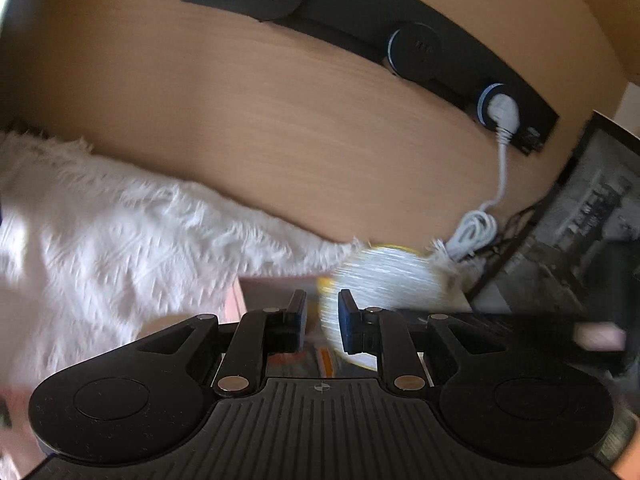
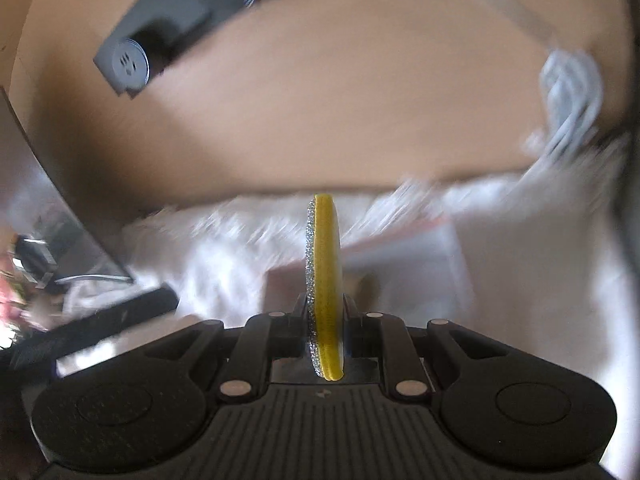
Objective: Organize soft objects
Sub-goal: 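Carry the glitter pad with the right tool into the pink box, release, then grasp the pink ribbon tie with the left tool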
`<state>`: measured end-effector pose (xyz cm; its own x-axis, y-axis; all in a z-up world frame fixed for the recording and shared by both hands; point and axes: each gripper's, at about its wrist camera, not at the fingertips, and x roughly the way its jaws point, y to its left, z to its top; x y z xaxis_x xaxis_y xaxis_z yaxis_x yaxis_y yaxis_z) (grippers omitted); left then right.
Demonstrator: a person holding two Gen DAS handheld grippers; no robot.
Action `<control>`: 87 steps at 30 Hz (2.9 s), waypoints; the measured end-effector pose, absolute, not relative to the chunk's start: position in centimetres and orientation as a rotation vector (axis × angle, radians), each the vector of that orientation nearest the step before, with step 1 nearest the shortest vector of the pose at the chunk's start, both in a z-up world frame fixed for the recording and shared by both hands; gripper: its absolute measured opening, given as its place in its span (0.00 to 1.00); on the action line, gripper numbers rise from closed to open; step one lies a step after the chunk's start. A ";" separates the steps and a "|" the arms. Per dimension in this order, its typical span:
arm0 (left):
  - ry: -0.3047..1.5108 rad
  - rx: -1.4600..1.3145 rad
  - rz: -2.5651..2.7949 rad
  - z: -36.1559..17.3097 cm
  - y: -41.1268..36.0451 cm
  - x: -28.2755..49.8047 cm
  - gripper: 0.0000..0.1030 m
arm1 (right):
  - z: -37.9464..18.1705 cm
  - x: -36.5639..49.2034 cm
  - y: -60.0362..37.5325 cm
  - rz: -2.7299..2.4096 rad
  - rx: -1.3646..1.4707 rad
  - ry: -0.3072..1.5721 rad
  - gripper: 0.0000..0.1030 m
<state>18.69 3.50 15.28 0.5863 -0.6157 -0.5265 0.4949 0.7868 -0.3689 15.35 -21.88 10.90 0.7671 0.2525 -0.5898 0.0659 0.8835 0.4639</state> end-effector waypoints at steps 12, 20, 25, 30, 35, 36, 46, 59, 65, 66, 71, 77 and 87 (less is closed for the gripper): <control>0.812 -0.156 -0.574 9.9 8.4 12.3 0.18 | 6.3 22.7 -19.1 0.067 0.510 0.916 0.18; 0.871 -0.223 -0.444 7.3 12.8 10.9 0.18 | 8.9 20.0 -20.4 -0.098 0.380 0.813 0.49; 0.864 -0.153 -0.351 7.0 14.0 10.3 0.18 | 10.4 17.5 -18.8 -0.110 0.232 0.715 0.49; 0.891 -0.094 -0.277 5.8 14.9 9.5 0.18 | 10.3 13.8 -14.9 0.022 0.061 0.653 0.50; 0.954 -0.104 -0.249 4.2 15.5 9.0 0.18 | 9.3 10.8 -11.1 0.227 0.008 0.669 0.55; 0.961 -0.109 -0.241 4.0 15.6 8.9 0.18 | 9.0 10.5 -10.4 0.256 0.000 0.677 0.55; 0.966 -0.207 -0.136 3.7 19.0 7.4 0.18 | 4.9 10.7 -3.2 0.440 -0.149 0.739 0.56; 0.949 -0.340 -0.154 3.5 21.0 6.5 0.18 | 1.9 14.4 0.4 0.453 -0.247 0.772 0.47; 0.935 -0.345 -0.165 3.6 21.5 6.5 0.18 | 1.3 13.5 -0.5 0.497 -0.163 0.854 0.47; 0.935 -0.349 -0.162 3.6 21.7 6.5 0.18 | 1.2 13.1 -0.5 0.499 -0.153 0.861 0.47; 0.937 -0.394 -0.136 3.2 22.9 6.5 0.18 | 0.7 10.4 -0.5 0.576 -0.059 0.915 0.47; 0.922 -0.402 -0.106 3.5 24.3 6.1 0.18 | 2.6 7.5 -0.1 0.602 -0.128 0.834 0.51; 0.913 -0.504 -0.127 3.4 26.3 5.8 0.18 | 2.5 13.1 1.3 0.484 -0.121 0.764 0.57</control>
<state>5.83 26.31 3.44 0.6126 -0.3146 -0.7251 -0.1045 0.8770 -0.4689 13.06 1.34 2.54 0.6188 0.3769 -0.6892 -0.4627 0.8839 0.0679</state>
